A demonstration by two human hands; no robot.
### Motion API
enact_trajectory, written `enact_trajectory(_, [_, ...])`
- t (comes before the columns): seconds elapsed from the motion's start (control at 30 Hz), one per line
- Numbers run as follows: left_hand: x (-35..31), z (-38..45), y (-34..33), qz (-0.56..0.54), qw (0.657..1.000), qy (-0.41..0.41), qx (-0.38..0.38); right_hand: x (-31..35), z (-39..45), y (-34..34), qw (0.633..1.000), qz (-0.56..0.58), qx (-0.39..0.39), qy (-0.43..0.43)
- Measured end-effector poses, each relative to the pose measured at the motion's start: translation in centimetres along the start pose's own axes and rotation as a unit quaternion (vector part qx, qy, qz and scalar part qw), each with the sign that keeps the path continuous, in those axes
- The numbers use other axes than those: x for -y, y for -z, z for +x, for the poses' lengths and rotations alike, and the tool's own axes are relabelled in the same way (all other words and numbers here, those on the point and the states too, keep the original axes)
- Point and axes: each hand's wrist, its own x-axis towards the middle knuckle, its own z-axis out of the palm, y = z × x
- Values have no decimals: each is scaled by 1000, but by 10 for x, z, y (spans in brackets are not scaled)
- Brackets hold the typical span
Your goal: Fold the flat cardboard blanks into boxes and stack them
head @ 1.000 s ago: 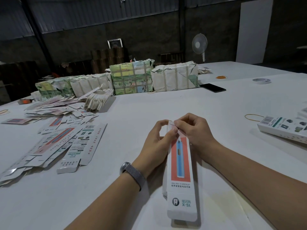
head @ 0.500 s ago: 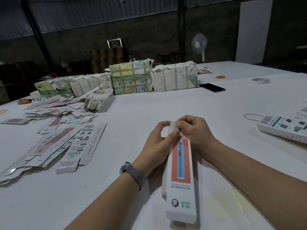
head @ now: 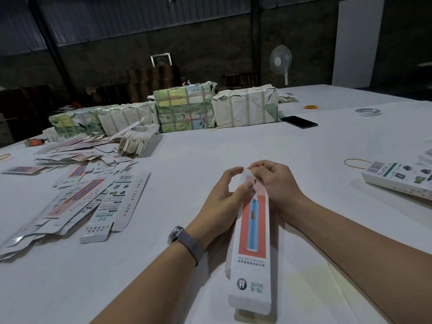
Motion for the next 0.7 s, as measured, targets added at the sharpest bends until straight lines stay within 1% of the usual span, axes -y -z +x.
enact_trajectory(0.37, [0, 0, 1, 4, 1000, 1, 7, 1, -1, 2, 1000, 26, 9, 13])
enact_trajectory(0.5, [0, 1, 1, -11, 1000, -1, -5, 0, -3, 2, 999, 28, 15, 22])
enact_trajectory(0.7, [-1, 2, 3, -40, 999, -13, -35, -3, -2, 0, 998, 33, 49, 29])
